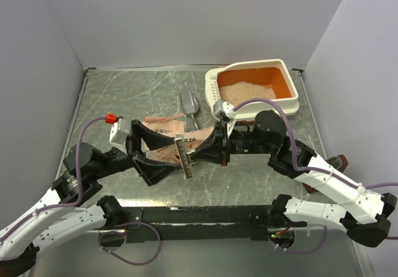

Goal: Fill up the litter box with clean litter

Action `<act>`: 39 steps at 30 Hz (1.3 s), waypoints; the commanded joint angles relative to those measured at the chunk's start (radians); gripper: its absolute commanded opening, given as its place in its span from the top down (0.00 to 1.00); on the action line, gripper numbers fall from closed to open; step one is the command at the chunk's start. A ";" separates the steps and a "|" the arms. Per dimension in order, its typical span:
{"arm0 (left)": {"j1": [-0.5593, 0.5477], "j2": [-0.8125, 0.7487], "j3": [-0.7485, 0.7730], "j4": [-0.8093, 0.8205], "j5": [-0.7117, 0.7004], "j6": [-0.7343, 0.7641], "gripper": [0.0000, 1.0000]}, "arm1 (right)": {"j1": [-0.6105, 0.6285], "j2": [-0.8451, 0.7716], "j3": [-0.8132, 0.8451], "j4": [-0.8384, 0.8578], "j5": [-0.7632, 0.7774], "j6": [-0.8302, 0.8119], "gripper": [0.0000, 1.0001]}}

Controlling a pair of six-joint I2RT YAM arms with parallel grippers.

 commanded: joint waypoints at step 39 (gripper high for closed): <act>0.000 0.381 -0.190 0.052 -0.393 0.955 0.12 | -0.098 -0.201 -0.154 -0.312 0.424 -0.086 1.00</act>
